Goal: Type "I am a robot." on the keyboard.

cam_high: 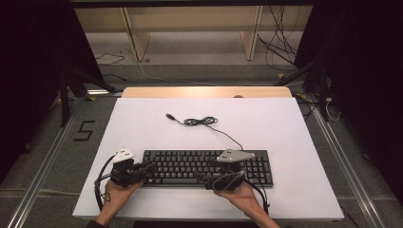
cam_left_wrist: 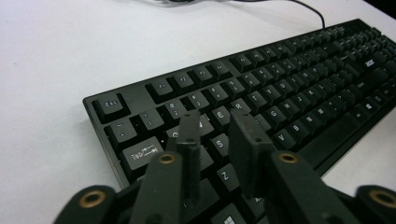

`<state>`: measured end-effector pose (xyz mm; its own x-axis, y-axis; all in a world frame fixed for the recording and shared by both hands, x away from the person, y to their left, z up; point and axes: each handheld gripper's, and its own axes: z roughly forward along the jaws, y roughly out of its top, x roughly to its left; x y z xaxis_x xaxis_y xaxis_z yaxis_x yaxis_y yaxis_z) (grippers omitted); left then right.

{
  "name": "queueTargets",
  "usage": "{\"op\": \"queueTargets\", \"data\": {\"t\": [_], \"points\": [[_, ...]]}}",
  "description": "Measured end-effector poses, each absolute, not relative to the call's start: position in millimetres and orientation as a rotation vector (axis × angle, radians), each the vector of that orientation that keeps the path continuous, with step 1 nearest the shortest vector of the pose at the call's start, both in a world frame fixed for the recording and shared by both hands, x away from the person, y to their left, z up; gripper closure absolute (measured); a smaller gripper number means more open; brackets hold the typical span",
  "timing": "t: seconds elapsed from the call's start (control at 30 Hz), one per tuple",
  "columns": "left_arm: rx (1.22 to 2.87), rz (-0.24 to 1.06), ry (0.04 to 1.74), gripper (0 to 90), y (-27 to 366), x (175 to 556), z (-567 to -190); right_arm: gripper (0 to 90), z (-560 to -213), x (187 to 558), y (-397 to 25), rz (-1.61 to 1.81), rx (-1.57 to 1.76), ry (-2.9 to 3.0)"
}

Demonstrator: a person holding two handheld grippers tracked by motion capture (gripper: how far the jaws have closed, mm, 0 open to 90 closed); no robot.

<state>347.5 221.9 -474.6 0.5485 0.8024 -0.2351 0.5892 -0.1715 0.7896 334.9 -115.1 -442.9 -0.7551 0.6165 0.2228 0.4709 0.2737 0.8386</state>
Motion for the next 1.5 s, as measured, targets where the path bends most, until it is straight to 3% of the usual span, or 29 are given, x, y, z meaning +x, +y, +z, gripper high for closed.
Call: {"op": "queueTargets", "data": {"t": [0.3, 1.1, 1.33, 1.5], "points": [[1.920, 0.296, 1.150, 88.7, 218.1, 351.6, -479.5, 30.1, -443.6, 333.7, -114.8, 1.490, 1.027, 2.393], [1.956, 0.276, 1.182, 89.0, 214.4, 355.5, -485.1, 29.0, -444.1, 332.1, -111.9, 1.508, 1.023, 2.394], [1.868, 0.305, 1.159, 82.9, 220.8, 350.8, -474.7, 29.0, -442.5, 332.4, -113.3, 1.519, 1.026, 2.381], [1.811, 0.307, 1.124, 71.7, 223.8, 346.2, -468.7, 29.0, -442.7, 332.8, -113.6, 1.523, 1.025, 2.378]]}}
